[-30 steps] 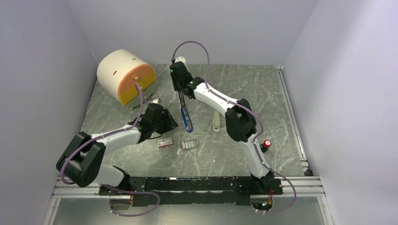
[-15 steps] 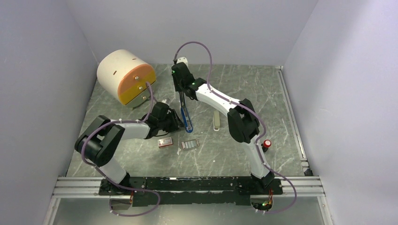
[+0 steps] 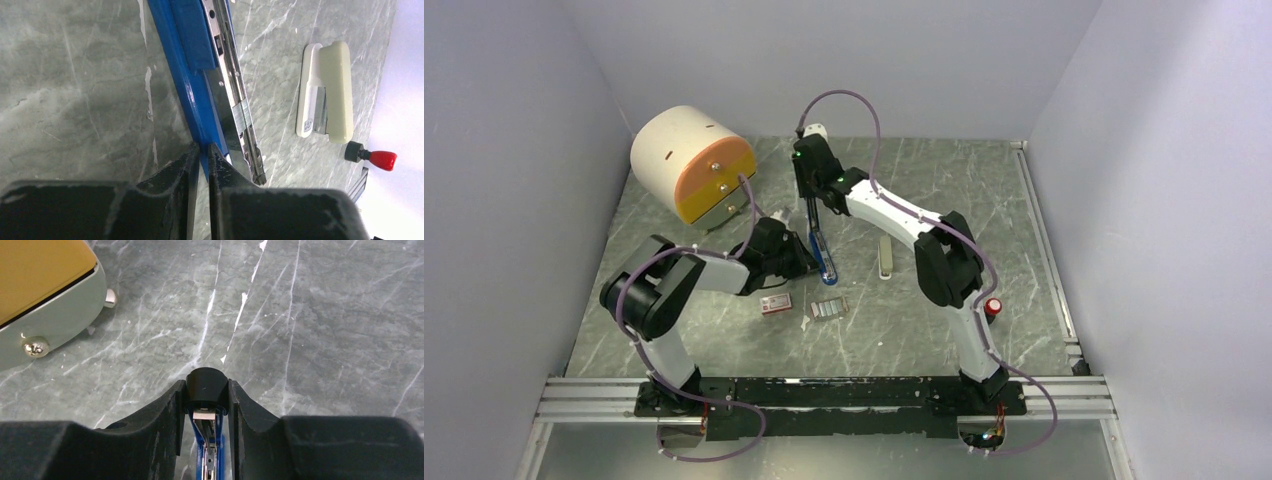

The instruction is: Load the staples into the stapler

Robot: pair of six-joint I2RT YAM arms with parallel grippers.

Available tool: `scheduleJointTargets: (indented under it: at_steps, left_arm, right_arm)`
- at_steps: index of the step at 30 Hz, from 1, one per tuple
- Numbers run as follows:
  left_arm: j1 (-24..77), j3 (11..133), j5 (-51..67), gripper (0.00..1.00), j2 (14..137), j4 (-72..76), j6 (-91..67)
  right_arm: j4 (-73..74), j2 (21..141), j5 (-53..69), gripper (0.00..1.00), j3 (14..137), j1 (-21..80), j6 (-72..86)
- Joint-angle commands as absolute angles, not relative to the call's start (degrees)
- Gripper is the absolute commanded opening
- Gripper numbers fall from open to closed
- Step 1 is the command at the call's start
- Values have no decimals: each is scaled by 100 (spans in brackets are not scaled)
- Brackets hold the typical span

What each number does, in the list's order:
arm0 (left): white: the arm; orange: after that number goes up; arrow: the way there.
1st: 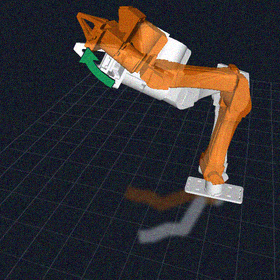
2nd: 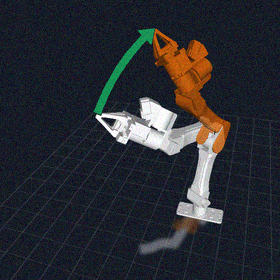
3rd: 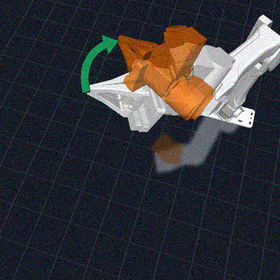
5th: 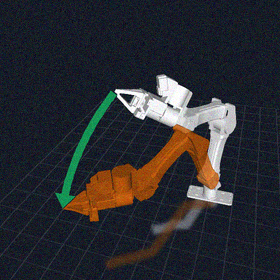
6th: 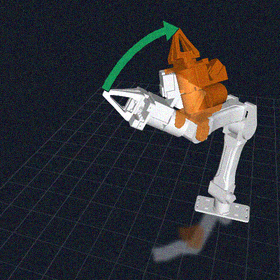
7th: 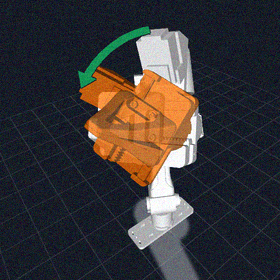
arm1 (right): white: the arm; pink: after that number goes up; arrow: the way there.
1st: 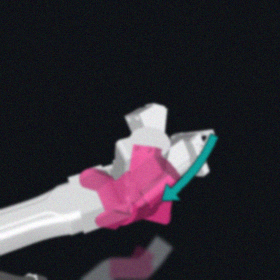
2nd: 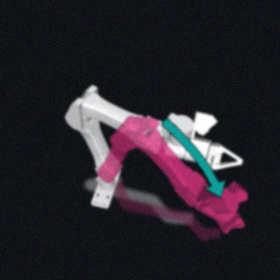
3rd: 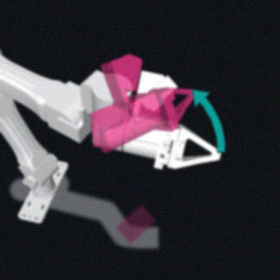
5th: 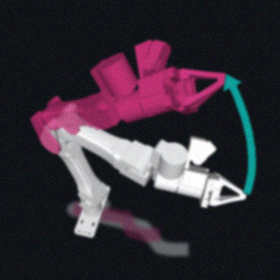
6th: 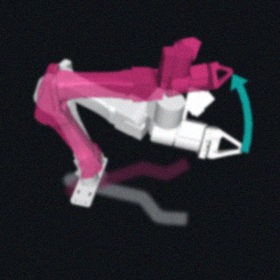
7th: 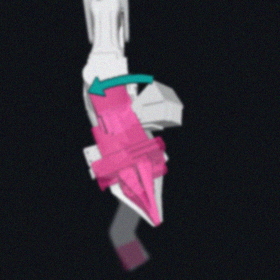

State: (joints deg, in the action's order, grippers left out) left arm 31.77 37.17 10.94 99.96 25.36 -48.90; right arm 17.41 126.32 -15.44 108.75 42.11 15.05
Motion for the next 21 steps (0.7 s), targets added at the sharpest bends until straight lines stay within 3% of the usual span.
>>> scheduleJointTargets:
  at_steps: [1,21]
  left_arm:
    - [3152,3735,915,16,10345,2128,-4698]
    - [3148,4043,506,15,10897,1480,-4663]
  right_arm:
    - [1872,12085,-1306,21,10569,4227,1731]
    - [1376,10218,-1415,19,8117,4453,1950]
